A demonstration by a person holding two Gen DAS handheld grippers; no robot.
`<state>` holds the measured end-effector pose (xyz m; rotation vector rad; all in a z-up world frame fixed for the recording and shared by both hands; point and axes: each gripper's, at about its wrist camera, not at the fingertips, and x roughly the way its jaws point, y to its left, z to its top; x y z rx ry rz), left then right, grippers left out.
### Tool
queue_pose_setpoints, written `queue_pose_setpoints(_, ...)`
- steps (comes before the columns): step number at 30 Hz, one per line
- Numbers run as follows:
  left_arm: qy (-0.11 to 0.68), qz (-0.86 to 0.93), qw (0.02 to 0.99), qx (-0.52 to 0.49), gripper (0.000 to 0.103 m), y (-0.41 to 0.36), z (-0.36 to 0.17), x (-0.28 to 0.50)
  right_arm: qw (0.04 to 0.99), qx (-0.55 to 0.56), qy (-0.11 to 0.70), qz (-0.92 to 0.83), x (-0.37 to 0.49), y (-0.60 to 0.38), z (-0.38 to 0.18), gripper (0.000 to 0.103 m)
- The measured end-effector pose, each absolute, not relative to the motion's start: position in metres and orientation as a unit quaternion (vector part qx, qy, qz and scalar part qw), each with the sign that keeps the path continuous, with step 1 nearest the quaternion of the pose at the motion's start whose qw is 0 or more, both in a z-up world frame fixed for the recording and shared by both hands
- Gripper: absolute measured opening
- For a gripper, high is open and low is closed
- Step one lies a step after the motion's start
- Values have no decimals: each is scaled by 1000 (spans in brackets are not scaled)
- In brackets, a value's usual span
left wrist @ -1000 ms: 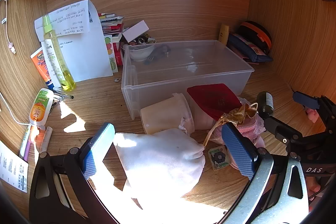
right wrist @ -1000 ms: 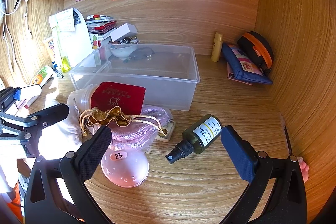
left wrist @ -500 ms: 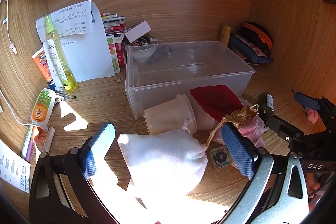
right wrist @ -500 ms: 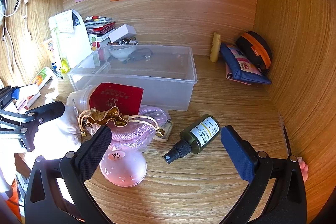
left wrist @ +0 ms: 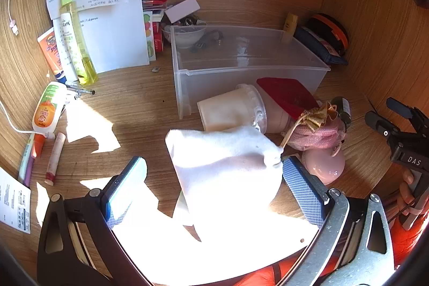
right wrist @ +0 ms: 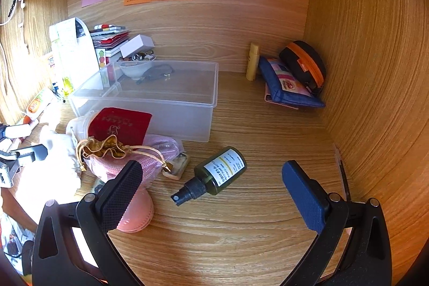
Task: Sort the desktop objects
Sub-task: 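Grasp the white cloth bag with left tool while right tool grasps green spray bottle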
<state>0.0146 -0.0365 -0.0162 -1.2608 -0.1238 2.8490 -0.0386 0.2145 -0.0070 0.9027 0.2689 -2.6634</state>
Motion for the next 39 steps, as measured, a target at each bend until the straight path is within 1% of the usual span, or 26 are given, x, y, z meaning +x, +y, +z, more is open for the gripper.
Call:
queue_pose_setpoints(3,-50,911,11,-410,103,-35,-25,18,153,327,101,-927,-45,222,-14,103)
queue_pose_setpoints(8,-43,910,4,-412,103,-24,-35,15,157,358,96,-916,-64,231,-27,103)
queue_pose_setpoints(14,-35,905,-2,-424,103,-15,-50,2,187,397,84,-894,-89,232,-44,103)
queue_pose_setpoints(18,-43,902,-3,-429,103,-16,-55,-6,193,419,76,-884,-105,227,-53,103)
queue_pose_setpoints(23,-24,906,-9,-423,103,-9,-57,-10,192,422,98,-881,-112,216,-58,102)
queue_pose_setpoints(25,-22,906,-13,-422,103,-8,-59,-12,192,421,112,-879,-114,211,-59,96)
queue_pose_setpoints(26,-22,906,-14,-423,100,-8,-60,-13,193,422,116,-878,-114,210,-60,95)
queue_pose_setpoints(29,-28,905,-11,-424,90,-9,-62,-15,193,428,121,-874,-118,207,-62,85)
queue_pose_setpoints(31,-27,907,-11,-421,86,-9,-61,-14,193,432,122,-872,-119,208,-63,72)
queue_pose_setpoints(32,-27,908,-12,-418,83,-9,-60,-15,192,432,120,-873,-120,209,-63,69)
queue_pose_setpoints(34,-23,910,-13,-414,78,-7,-57,-13,189,432,115,-874,-121,210,-64,57)
queue_pose_setpoints(35,-21,911,-13,-412,75,-7,-56,-12,190,433,113,-874,-122,211,-65,55)
queue_pose_setpoints(36,-20,911,-13,-411,73,-7,-54,-11,192,436,109,-873,-123,212,-65,48)
queue_pose_setpoints(37,-19,912,-13,-410,70,-7,-53,-10,193,436,107,-872,-123,212,-65,46)
queue_pose_setpoints(38,-20,912,-12,-409,66,-7,-51,-9,192,434,105,-874,-122,212,-65,46)
queue_pose_setpoints(39,-21,913,-12,-407,64,-8,-50,-9,191,429,106,-876,-121,212,-64,46)
